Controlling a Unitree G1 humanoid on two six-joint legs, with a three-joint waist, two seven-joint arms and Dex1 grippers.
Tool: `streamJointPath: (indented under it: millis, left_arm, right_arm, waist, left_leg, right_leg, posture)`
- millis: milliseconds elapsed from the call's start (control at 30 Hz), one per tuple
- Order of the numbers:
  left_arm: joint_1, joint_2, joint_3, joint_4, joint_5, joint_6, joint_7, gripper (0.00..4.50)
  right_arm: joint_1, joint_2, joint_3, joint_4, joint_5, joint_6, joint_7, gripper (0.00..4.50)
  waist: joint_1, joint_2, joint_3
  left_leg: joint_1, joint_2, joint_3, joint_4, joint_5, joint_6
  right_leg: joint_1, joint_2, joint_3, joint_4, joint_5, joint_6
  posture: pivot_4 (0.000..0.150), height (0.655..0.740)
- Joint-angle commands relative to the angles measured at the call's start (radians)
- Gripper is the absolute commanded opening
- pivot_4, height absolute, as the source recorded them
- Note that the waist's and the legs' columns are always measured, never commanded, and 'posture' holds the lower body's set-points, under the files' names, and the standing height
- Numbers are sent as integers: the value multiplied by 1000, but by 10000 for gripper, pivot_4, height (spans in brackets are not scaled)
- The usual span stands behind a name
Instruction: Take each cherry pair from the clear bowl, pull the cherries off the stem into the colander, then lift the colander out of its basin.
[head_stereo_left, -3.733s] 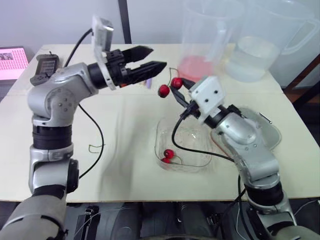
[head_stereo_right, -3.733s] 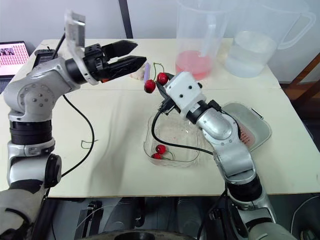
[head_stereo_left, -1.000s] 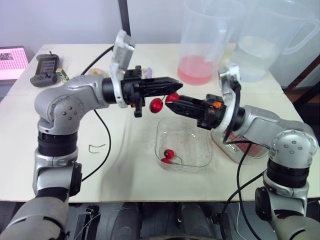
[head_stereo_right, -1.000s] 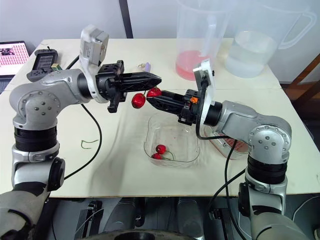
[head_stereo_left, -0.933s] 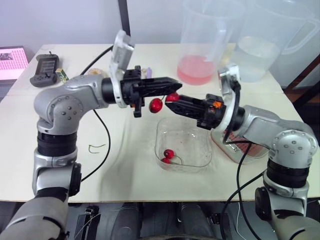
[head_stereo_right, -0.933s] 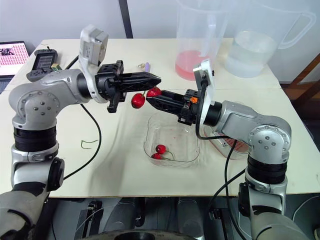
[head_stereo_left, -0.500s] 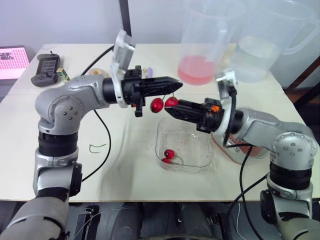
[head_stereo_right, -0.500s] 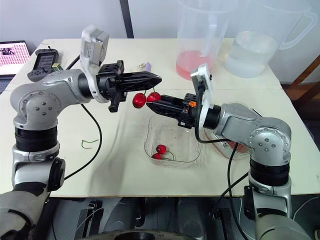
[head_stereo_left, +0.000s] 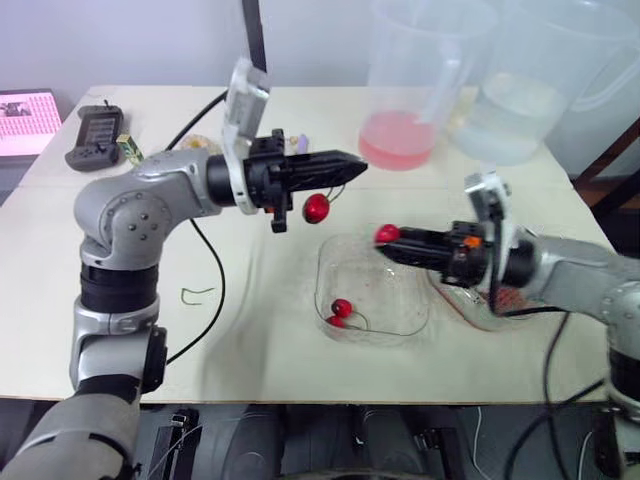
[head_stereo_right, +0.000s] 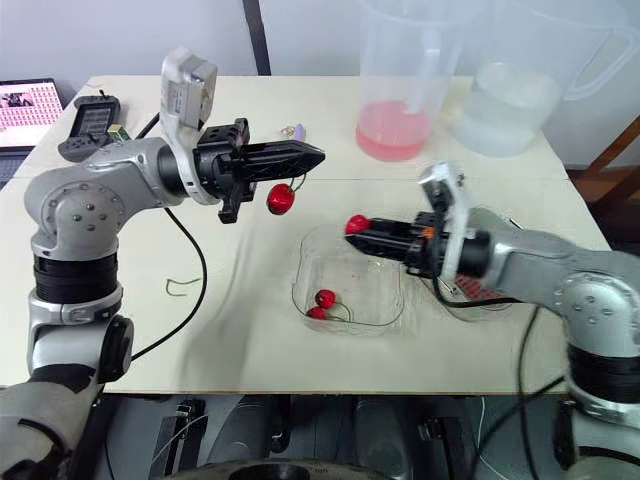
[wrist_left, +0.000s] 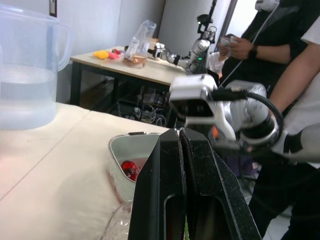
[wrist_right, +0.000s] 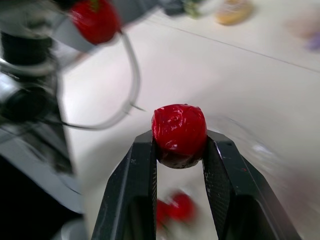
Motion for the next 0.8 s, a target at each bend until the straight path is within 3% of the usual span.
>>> streamJointPath:
  millis: [33, 167, 333, 433, 567, 600, 800]
  left_arm:
    - [-11, -8, 10, -8, 2, -34, -12, 0]
    - [-10, -15, 4, -2, 11, -50, -20, 0]
    - [-7, -29, 1, 4, 24, -71, -26, 0]
    - [-4, -31, 0, 3, 33, -79, -26, 0]
    - [3, -33, -2, 0, 38, -83, -26, 0]
    - [3, -35, -2, -1, 38, -83, -25, 0]
    - [5, -44, -4, -4, 39, -82, -30, 0]
  right_arm:
    - [64, -145, -60, 73, -196, -105, 111, 12759]
    - [168, -275, -11, 164, -434, -251, 190, 12759]
    - [255, -322, 55, 237, -626, -368, 249, 12759]
    - [275, -326, 63, 256, -675, -375, 269, 21854]
    - [271, -326, 38, 263, -697, -373, 311, 41482]
    - [264, -328, 28, 261, -693, -368, 324, 44520]
    - [136, -252, -56, 200, -486, -206, 364, 44520]
  waist:
    - [0, 0, 0]
    - [-4, 0, 0]
    - [-4, 0, 0]
    - [-3, 0, 0]
    - [-3, 0, 0]
    - [-3, 0, 0]
    - [-4, 0, 0]
  left_leg:
    - [0, 0, 0, 0, 0, 0]
    - [1, 0, 1, 0, 0, 0]
    - [1, 0, 1, -1, 0, 0]
    - [1, 0, 1, 0, 0, 0]
    - [1, 0, 1, 0, 0, 0]
    - [1, 0, 1, 0, 0, 0]
    - [1, 0, 1, 0, 0, 0]
  right_leg:
    - [0, 0, 0, 0, 0, 0]
    - [0, 0, 0, 0, 0, 0]
    - [0, 0, 1, 0, 0, 0]
    - [0, 0, 1, 0, 0, 0]
    - [0, 0, 1, 0, 0, 0]
    - [0, 0, 1, 1, 0, 0]
    - [0, 0, 1, 1, 0, 0]
  posture:
    - [1500, 7400]
    - [1500, 7400]
    - [1500, 7400]
    - [1500, 7400]
    - [1500, 7400]
    - [1500, 7400]
    - [1500, 7400]
